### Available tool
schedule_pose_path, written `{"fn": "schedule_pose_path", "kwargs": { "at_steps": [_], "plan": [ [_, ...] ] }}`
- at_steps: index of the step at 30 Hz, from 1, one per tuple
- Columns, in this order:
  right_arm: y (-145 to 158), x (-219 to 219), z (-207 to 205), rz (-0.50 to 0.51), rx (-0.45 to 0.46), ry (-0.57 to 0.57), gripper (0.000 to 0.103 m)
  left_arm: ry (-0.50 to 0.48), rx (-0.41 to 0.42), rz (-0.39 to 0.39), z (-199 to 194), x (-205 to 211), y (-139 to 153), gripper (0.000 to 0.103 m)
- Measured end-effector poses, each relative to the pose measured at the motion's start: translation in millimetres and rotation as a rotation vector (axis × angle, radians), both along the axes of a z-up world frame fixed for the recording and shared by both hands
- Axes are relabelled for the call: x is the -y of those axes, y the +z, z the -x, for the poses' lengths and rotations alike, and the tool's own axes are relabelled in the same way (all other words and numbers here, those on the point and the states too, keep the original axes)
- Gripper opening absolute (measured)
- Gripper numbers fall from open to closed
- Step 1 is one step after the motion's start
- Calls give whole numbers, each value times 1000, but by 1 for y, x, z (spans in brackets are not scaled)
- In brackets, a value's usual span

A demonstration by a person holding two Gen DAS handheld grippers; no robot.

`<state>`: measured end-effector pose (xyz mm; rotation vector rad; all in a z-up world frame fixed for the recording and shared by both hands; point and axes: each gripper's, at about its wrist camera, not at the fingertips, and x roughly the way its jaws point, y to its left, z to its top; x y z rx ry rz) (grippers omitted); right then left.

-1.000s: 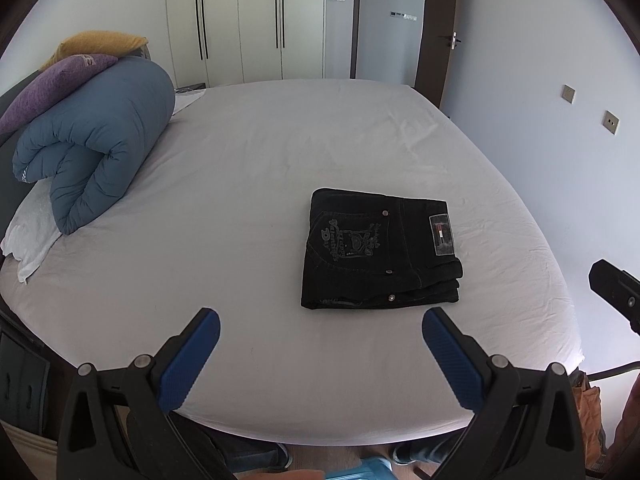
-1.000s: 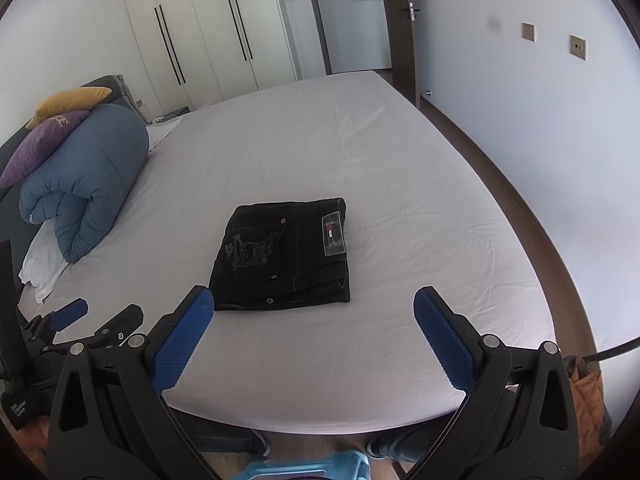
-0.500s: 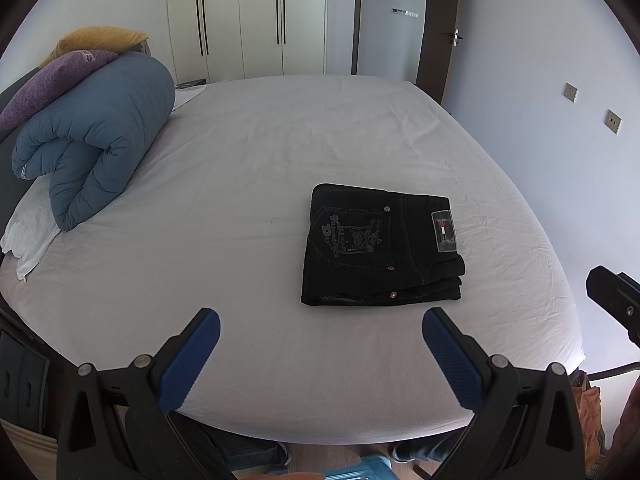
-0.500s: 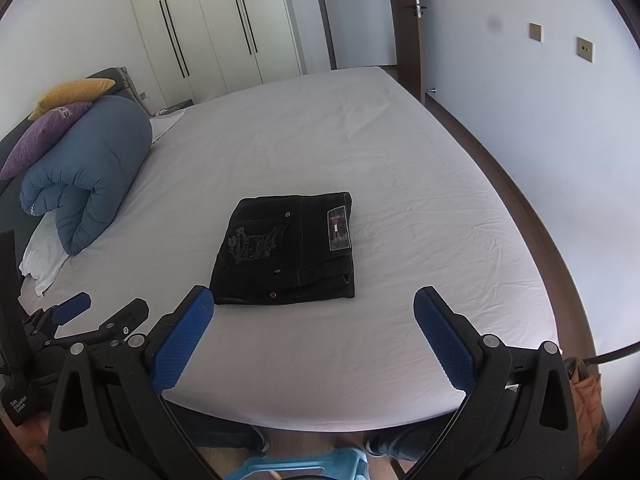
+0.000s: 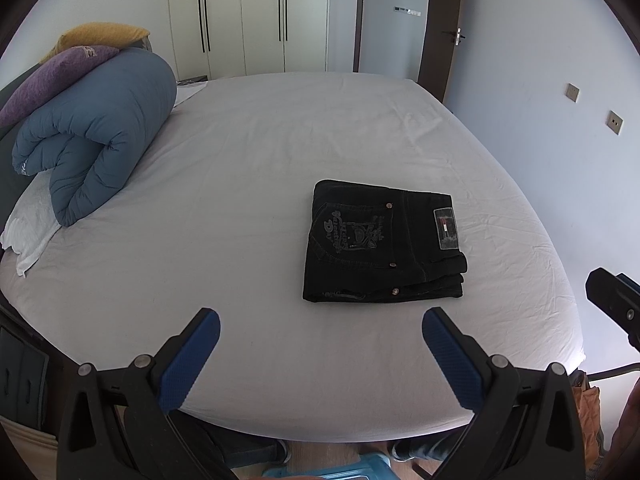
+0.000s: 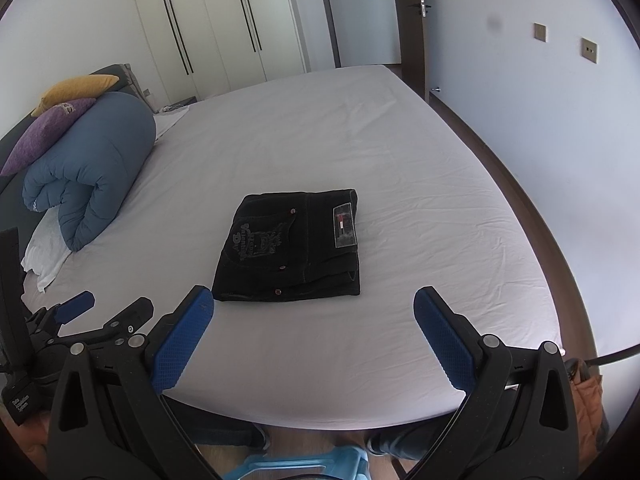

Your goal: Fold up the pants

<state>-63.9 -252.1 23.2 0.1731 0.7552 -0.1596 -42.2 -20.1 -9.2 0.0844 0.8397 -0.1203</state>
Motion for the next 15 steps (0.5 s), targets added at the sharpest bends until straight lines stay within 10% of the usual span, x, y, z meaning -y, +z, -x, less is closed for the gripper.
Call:
{"fn": "schedule_pose_path", "kwargs": {
  "at_steps": [15],
  "plan": [
    [-6, -5, 1, -10, -4, 17, 102, 0, -5, -2, 1, 1, -2, 103]
  ]
}}
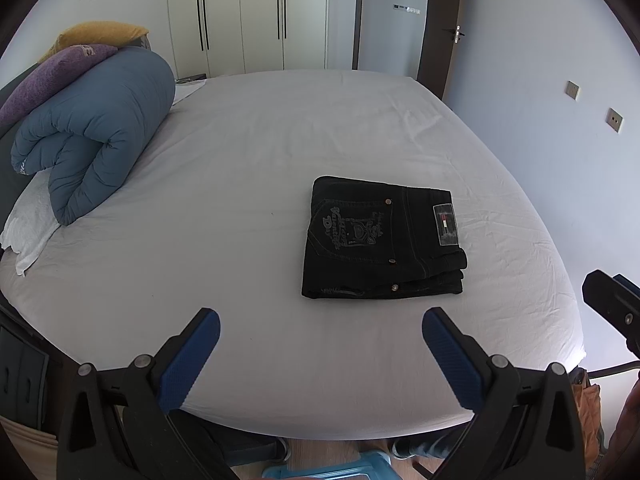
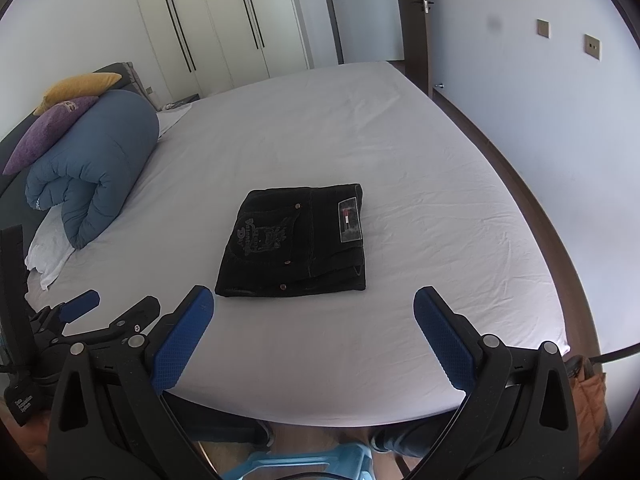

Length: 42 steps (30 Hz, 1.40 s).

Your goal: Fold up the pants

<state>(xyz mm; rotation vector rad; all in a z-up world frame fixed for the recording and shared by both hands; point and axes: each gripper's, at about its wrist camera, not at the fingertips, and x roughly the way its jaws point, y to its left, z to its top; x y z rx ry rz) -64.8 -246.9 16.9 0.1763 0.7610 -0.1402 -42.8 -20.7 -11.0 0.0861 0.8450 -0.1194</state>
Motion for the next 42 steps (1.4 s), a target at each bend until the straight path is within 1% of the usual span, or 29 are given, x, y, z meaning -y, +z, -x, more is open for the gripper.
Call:
{"fn": "schedule_pose_path", "kwargs": {
  "at_steps": [42],
  "plan": [
    [-2, 1, 0, -3, -5, 2, 102, -4, -6, 0, 4, 2, -4, 103]
  ]
}}
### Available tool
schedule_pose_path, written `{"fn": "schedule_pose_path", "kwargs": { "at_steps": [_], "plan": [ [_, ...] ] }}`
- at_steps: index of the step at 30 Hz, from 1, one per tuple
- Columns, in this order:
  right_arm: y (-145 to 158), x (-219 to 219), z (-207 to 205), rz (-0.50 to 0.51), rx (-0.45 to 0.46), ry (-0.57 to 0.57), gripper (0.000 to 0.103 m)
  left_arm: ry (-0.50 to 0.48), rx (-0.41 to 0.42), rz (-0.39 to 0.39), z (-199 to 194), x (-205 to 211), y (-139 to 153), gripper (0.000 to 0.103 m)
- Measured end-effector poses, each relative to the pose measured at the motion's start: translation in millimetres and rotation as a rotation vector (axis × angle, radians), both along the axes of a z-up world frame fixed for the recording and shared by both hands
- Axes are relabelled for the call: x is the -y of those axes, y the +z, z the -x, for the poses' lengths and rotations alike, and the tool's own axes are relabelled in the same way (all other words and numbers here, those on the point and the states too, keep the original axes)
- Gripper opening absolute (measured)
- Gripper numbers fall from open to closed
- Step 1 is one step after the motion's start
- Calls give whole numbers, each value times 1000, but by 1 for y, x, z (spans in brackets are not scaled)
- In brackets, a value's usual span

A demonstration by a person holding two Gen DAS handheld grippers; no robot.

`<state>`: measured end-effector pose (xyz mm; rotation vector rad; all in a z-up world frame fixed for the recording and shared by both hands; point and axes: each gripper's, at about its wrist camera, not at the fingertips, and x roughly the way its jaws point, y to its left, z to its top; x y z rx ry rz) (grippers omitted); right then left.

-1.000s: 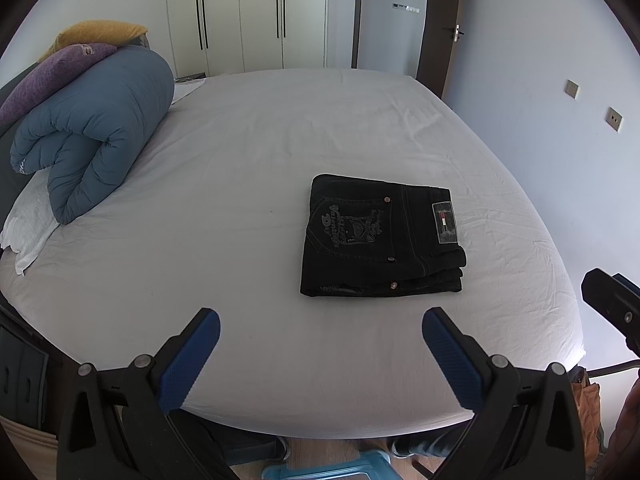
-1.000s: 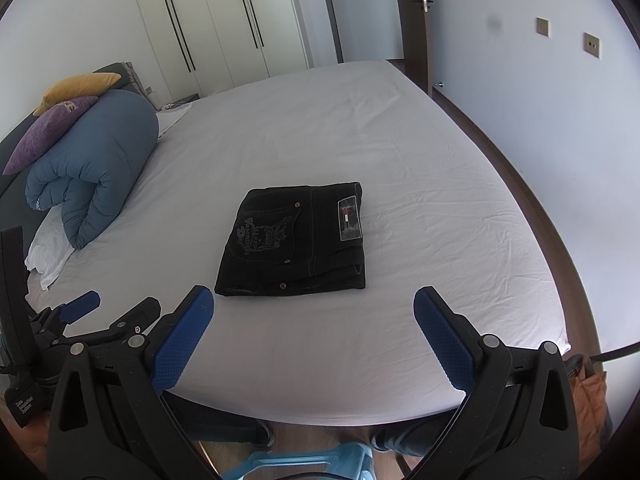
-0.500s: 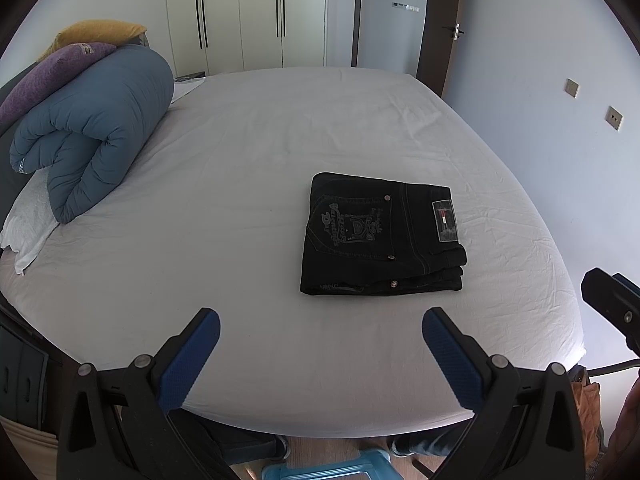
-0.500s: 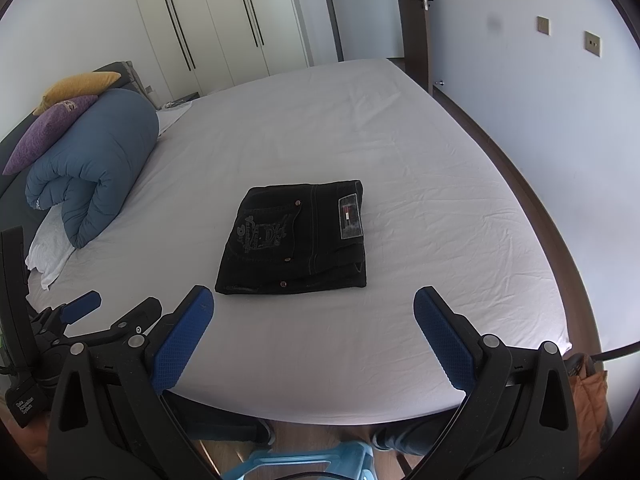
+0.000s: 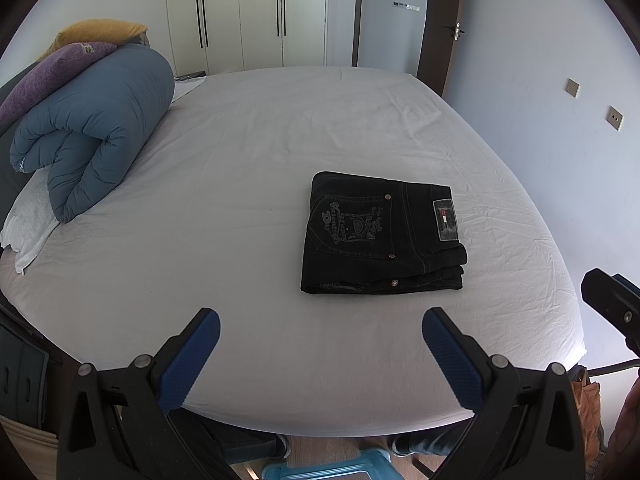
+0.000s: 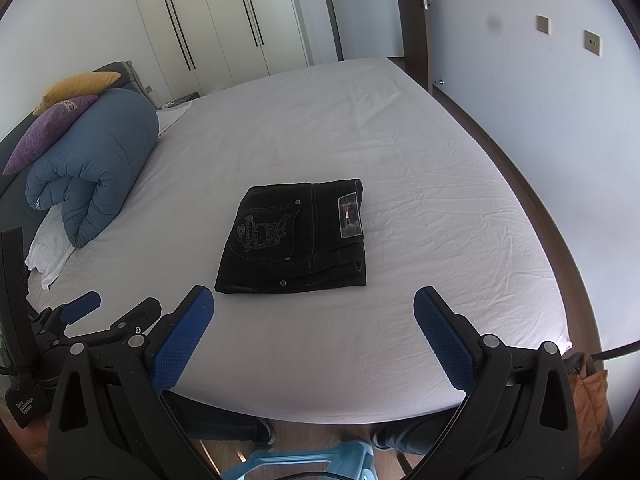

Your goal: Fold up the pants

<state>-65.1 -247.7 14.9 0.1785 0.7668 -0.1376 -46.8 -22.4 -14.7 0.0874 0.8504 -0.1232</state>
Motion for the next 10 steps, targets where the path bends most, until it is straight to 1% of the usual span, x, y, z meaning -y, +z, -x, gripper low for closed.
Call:
{"fn": "schedule_pose_path", "kwargs": {
  "at_steps": [6, 10],
  "plan": [
    [-4, -1, 4, -5, -4, -3, 102, 4, -8, 13, 3, -2, -3, 103],
    [-6, 2, 8, -12, -6, -11, 102, 4, -3, 5, 4, -3, -5, 103]
  ]
}}
